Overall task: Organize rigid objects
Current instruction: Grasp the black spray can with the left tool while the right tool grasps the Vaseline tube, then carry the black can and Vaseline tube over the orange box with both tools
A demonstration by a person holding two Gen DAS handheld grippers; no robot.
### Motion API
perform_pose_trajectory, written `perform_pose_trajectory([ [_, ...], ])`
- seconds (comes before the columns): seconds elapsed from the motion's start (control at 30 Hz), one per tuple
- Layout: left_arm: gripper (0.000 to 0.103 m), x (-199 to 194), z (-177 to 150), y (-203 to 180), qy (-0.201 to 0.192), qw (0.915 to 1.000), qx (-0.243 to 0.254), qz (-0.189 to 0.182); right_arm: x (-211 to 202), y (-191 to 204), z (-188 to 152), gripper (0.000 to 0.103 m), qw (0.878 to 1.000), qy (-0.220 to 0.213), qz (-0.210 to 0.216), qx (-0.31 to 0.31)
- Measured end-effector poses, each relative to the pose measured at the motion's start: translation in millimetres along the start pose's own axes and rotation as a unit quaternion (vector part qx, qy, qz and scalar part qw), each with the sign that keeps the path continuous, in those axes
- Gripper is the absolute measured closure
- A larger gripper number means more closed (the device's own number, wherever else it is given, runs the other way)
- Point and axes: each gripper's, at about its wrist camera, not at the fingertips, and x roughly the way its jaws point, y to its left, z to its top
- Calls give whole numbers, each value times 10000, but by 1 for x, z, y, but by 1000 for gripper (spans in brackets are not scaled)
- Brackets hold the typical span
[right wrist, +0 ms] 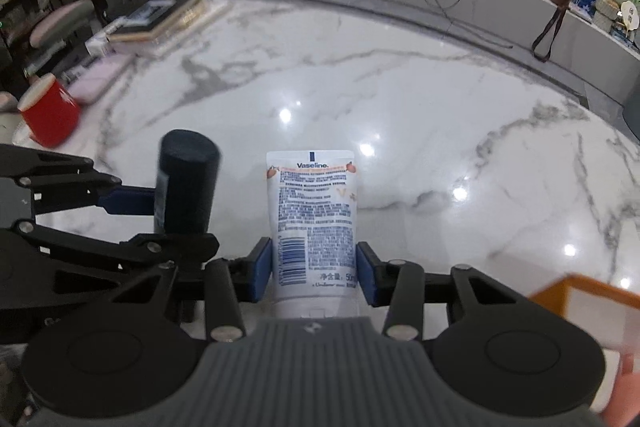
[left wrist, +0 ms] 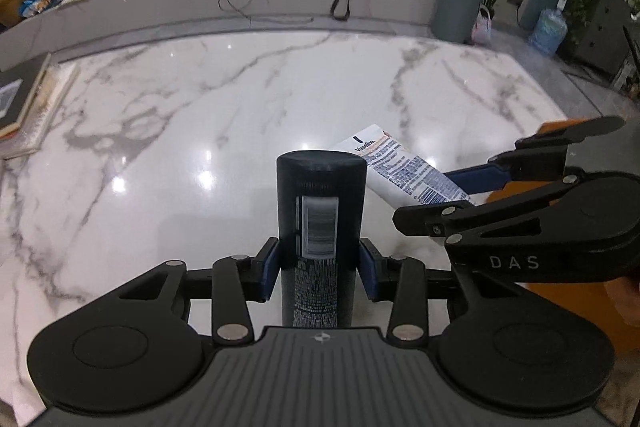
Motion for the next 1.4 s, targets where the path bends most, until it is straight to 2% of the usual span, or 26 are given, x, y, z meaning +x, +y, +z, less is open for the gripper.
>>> perform_pose_trajectory([
  [0.23, 57, -58, 2, -31, -541, 9985, 23, -69, -75, 1, -14, 59, 9984, -564, 87, -9],
  [0.43, 57, -96, 14, -75, -805, 9953, 116, -530, -149, -23, -34, 59, 9962, -863, -68, 46],
  [0.53, 57, -105, 24, -106, -895, 9918, 269, -867, -183, -45, -53, 59, 9957, -866, -301, 119],
  [0.77, 56, -94, 48, -174, -961, 9816, 698, -1498, -234, -112, -95, 58, 9899, -561, -1273, 257],
  [0.9, 56, -71, 55, -205, -834, 9781, 822, -1722, -240, -149, -118, 58, 9837, -240, -1730, 424],
  [1.0, 56, -51, 58, -222, -645, 9774, 827, -1836, -233, -173, -133, 58, 9803, 16, -1905, 531],
  [1.17, 56, -20, 59, -246, -336, 9765, 913, -1921, -201, -201, -139, 58, 9754, 472, -2043, 681],
  [1.4, 56, 9, 56, -250, -39, 9773, 893, -1919, -153, -227, -130, 58, 9701, 901, -2080, 864],
])
